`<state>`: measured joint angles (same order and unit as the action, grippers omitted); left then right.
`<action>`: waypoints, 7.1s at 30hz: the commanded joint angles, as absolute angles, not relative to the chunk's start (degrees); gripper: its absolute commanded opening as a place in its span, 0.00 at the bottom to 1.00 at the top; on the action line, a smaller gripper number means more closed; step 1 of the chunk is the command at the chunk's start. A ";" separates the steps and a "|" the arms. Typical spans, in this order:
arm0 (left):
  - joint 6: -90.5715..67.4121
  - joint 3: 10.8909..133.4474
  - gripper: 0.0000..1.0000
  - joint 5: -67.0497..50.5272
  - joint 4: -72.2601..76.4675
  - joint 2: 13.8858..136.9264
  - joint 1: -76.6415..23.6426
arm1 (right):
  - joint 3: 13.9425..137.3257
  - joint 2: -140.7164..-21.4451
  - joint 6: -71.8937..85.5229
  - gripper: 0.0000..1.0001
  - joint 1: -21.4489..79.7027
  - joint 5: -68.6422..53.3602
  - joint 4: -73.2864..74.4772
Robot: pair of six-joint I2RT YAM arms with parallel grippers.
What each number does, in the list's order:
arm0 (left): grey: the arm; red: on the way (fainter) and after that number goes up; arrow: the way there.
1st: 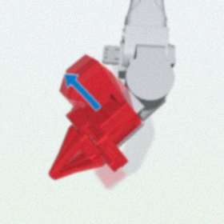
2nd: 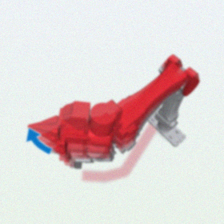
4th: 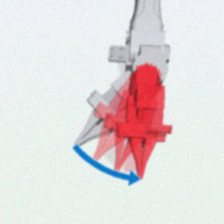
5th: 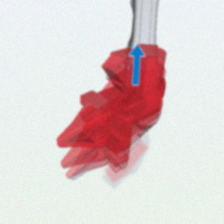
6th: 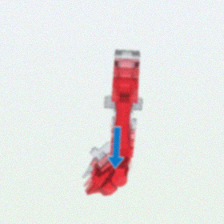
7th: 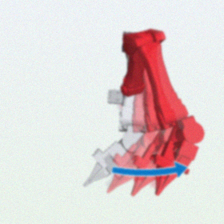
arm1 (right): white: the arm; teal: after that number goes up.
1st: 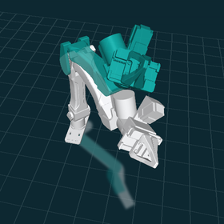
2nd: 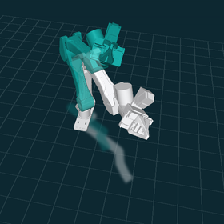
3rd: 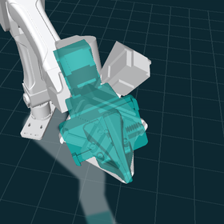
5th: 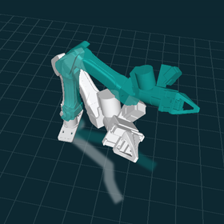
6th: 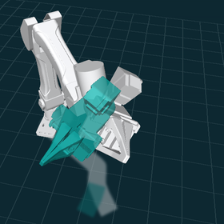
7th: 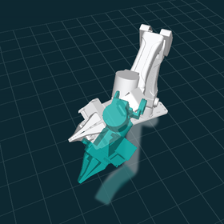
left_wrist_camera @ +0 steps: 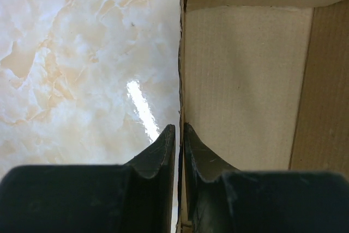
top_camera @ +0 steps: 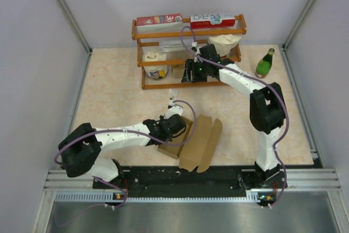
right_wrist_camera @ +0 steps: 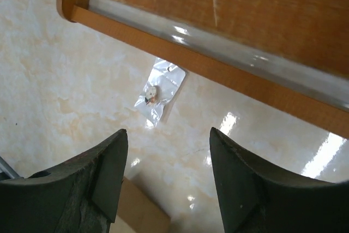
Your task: Fold the paper box
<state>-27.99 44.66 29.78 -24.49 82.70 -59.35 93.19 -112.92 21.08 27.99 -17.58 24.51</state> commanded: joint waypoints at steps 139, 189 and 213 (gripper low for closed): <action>-29.09 33.84 0.15 22.76 -17.84 69.34 -52.91 | 71.98 -114.78 54.75 0.48 39.46 5.01 3.16; -29.88 34.54 0.15 21.53 -16.17 70.93 -52.65 | 59.16 -87.03 38.68 0.00 38.49 3.69 -3.52; -32.78 35.60 0.13 21.18 -15.47 74.62 -52.65 | 49.65 -59.16 42.97 0.54 53.26 16.07 27.74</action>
<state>-31.64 34.06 21.26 -17.56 74.22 -52.90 45.95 -65.04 40.18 53.39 6.37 14.37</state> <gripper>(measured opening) 0.132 0.532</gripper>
